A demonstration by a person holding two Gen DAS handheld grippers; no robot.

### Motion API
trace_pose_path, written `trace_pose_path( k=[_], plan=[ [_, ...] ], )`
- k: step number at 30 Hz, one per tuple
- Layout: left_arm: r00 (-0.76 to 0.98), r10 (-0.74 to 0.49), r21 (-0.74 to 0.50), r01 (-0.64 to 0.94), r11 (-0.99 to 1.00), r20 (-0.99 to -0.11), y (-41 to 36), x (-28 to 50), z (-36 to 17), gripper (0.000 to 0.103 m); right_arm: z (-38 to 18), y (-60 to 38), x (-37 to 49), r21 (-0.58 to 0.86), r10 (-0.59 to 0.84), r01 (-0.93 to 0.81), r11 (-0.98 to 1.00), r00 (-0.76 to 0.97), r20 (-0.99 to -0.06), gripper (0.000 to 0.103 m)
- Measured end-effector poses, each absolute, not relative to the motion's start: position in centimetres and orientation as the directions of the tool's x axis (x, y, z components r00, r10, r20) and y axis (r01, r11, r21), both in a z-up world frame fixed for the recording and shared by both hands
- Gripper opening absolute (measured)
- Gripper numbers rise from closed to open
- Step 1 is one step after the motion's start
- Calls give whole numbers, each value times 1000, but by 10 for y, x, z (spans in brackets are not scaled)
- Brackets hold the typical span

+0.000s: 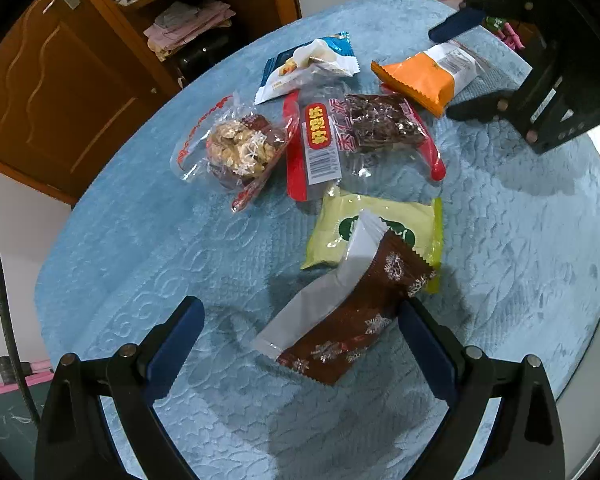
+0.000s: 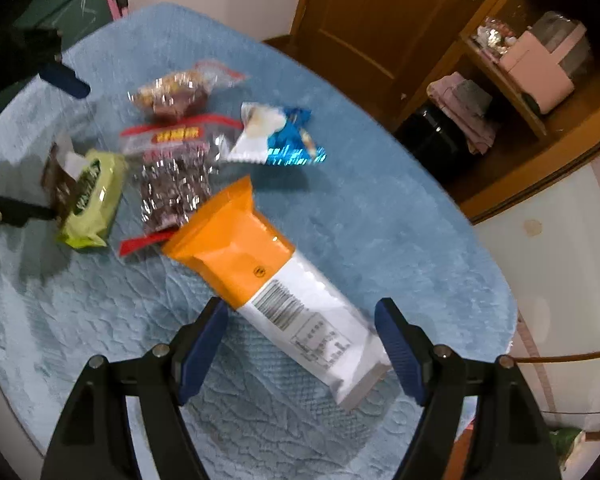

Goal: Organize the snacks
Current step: 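Grasp the brown snowflake-print pack with the left tool while the right tool grasps the orange-white bar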

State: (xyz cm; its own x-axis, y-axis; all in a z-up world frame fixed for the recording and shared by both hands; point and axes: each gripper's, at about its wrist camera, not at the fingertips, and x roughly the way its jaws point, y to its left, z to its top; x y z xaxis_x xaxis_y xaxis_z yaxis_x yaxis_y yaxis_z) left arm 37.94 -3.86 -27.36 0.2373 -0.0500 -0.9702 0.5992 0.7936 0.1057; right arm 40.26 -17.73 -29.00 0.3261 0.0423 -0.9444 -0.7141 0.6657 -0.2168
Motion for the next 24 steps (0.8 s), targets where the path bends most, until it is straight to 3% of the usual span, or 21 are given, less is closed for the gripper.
trace_pose_path(
  k=[5,11,14,16,19,24],
  plan=[
    [201,-78,64,614,787,-976,-31,383,-280,97,-290,-183,409,-156,86,-690,707,302,-949,75],
    [242,-58,109,621,776,-969,-33,376,-285,93,-288,-186,412,-135,77,-669,731,278,-958,52],
    [251,-73,104,626,773,-965,-38,375,-282,81,-287,-186,404,-134,71,-668,732,270,-960,48],
    [240,-91,84,634,769,-967,-44,374,-281,64,-285,-187,399,-118,78,-667,735,257,-963,46],
    [253,-100,90,643,761,-962,-51,373,-275,53,-282,-190,391,-81,106,-662,745,237,-966,45],
    [292,-123,88,616,783,-949,-54,363,-265,46,-277,-194,378,-51,138,-635,771,244,-960,44]
  ],
)
